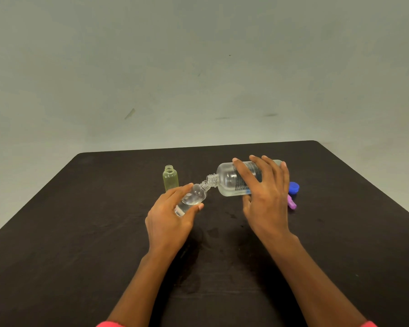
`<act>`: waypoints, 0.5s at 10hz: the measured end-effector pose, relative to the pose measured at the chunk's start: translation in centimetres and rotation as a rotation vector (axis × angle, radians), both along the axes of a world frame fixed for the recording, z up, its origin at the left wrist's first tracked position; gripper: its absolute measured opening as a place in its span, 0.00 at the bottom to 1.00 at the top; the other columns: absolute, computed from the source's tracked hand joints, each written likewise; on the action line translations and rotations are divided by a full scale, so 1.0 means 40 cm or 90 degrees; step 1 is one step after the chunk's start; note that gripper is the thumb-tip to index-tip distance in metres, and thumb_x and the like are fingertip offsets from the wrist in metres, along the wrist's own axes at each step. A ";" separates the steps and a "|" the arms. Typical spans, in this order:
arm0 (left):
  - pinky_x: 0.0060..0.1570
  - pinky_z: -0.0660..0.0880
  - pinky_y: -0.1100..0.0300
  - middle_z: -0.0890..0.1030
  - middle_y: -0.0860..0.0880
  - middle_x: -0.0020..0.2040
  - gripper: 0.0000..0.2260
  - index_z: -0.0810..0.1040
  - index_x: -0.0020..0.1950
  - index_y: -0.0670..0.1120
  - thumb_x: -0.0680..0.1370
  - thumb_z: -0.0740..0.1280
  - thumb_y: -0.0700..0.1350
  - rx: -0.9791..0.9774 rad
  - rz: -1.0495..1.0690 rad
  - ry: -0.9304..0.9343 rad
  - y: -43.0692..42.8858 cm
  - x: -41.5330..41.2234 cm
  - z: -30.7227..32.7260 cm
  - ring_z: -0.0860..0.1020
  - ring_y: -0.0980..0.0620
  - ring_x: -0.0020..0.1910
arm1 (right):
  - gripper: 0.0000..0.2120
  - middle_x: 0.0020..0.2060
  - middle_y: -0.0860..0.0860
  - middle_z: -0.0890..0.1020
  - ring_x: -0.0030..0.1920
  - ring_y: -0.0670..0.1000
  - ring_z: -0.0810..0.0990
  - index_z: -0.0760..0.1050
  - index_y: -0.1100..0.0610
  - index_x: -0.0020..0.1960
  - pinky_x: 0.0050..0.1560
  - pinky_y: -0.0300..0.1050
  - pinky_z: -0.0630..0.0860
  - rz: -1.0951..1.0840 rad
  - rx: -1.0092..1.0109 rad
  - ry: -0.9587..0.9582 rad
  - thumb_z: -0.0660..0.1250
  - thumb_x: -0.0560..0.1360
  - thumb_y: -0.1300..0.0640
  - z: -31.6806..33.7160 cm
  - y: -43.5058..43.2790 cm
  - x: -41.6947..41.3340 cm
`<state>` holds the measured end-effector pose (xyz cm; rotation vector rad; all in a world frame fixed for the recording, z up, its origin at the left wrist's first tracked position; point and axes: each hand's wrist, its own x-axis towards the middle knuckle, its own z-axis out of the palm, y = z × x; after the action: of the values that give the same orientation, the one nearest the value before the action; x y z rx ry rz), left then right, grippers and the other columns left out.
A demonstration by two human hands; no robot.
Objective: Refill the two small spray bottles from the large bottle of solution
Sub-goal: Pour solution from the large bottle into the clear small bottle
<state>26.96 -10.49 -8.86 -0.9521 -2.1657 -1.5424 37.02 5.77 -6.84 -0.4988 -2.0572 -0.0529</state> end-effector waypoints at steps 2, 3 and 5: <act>0.52 0.78 0.54 0.79 0.65 0.51 0.21 0.80 0.57 0.57 0.66 0.78 0.45 0.001 0.000 0.009 0.001 0.001 -0.001 0.79 0.60 0.52 | 0.40 0.62 0.58 0.75 0.66 0.60 0.70 0.72 0.50 0.67 0.71 0.63 0.59 0.000 0.006 0.003 0.72 0.60 0.75 -0.001 0.000 -0.001; 0.52 0.77 0.54 0.80 0.63 0.51 0.21 0.80 0.57 0.57 0.66 0.78 0.45 0.002 0.000 0.007 0.001 0.001 -0.002 0.79 0.60 0.52 | 0.40 0.62 0.58 0.75 0.66 0.60 0.70 0.71 0.50 0.68 0.71 0.62 0.58 0.001 0.005 0.001 0.72 0.60 0.74 -0.002 0.001 0.000; 0.52 0.78 0.52 0.80 0.64 0.51 0.21 0.80 0.57 0.57 0.66 0.78 0.45 0.004 -0.001 0.001 0.001 0.001 -0.002 0.79 0.59 0.52 | 0.40 0.62 0.58 0.75 0.66 0.60 0.70 0.71 0.50 0.68 0.71 0.61 0.57 0.002 0.001 -0.001 0.71 0.60 0.75 -0.001 -0.001 -0.001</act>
<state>27.02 -10.47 -8.93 -0.9535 -2.1589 -1.5476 36.99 5.74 -6.88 -0.4955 -2.0599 -0.0529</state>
